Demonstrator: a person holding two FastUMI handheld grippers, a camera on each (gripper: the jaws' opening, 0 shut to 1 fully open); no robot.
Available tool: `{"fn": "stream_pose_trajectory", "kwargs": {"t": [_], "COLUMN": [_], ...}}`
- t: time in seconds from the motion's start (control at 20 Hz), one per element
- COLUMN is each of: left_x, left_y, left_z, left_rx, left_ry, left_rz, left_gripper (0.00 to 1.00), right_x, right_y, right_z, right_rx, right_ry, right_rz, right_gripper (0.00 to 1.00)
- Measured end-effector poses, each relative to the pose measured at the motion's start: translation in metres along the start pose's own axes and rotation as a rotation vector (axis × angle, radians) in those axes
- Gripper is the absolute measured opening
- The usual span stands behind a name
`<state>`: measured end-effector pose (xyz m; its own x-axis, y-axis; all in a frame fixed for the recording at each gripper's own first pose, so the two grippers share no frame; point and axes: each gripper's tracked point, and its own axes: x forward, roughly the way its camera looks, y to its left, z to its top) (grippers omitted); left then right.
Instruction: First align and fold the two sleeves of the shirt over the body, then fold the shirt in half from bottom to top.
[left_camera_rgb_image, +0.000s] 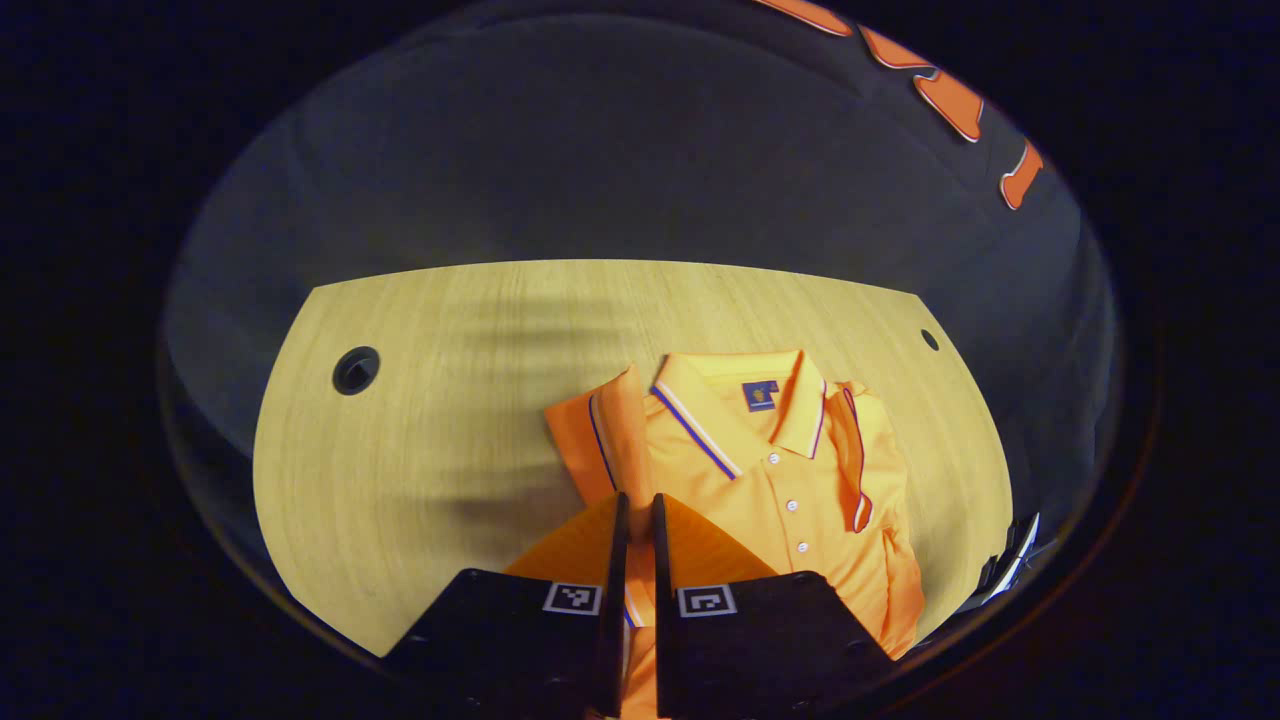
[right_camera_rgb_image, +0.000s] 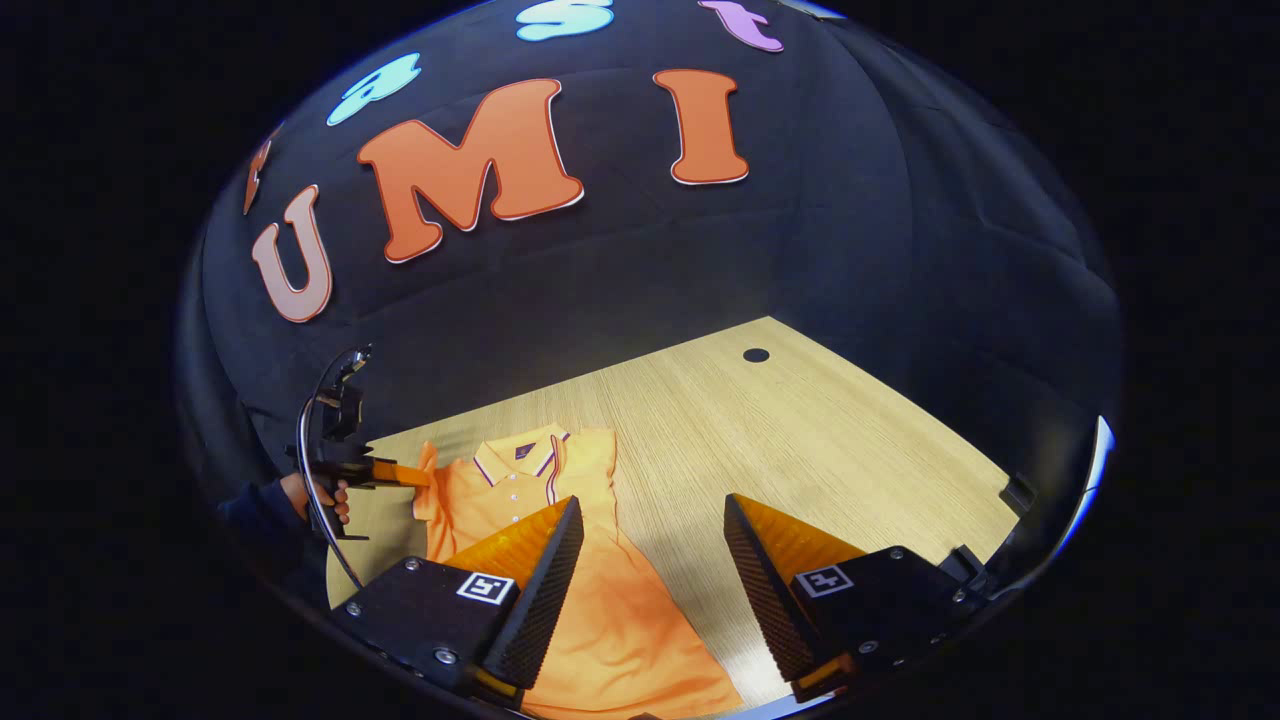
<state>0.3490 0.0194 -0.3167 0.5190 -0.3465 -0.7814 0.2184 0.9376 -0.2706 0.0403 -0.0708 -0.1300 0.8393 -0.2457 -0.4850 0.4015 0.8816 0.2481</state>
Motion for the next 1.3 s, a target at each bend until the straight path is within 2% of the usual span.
{"fn": "stream_pose_trajectory", "kwargs": {"t": [0.2, 0.35, 0.5, 0.55, 0.65, 0.7, 0.95, 1.3], "left_x": [0.010, 0.010, -0.004, -0.009, -0.031, -0.042, -0.107, -0.183], "left_y": [-0.034, -0.064, -0.065, -0.064, -0.059, -0.057, -0.054, -0.052], "left_z": [-0.013, -0.021, -0.026, -0.028, -0.030, -0.030, -0.049, -0.119], "left_rx": [-0.006, -0.018, 0.002, 0.009, 0.021, 0.024, 0.011, 0.002], "left_ry": [0.057, 0.074, 0.040, 0.024, -0.029, -0.063, -0.209, -0.353], "left_rz": [-0.081, -0.196, -0.198, -0.183, -0.154, -0.141, -0.079, 0.012], "left_gripper": [0.19, 0.34, 0.60, 0.77, 0.92, 0.95, 0.98, 0.97], "right_x": [-0.006, -0.011, -0.013, -0.014, -0.015, -0.015, -0.026, -0.048], "right_y": [-0.005, -0.005, -0.004, -0.003, 0.000, 0.001, 0.003, -0.005], "right_z": [-0.012, -0.018, -0.021, -0.023, -0.026, -0.028, -0.045, -0.088], "right_rx": [0.002, 0.026, 0.016, 0.010, -0.008, -0.018, -0.074, -0.148], "right_ry": [0.014, 0.023, 0.022, 0.025, 0.027, 0.030, 0.050, 0.107], "right_rz": [-0.027, -0.035, -0.023, -0.012, 0.017, 0.034, 0.122, 0.207], "right_gripper": [0.87, 0.87, 0.87, 0.87, 0.87, 0.87, 0.87, 0.88]}}
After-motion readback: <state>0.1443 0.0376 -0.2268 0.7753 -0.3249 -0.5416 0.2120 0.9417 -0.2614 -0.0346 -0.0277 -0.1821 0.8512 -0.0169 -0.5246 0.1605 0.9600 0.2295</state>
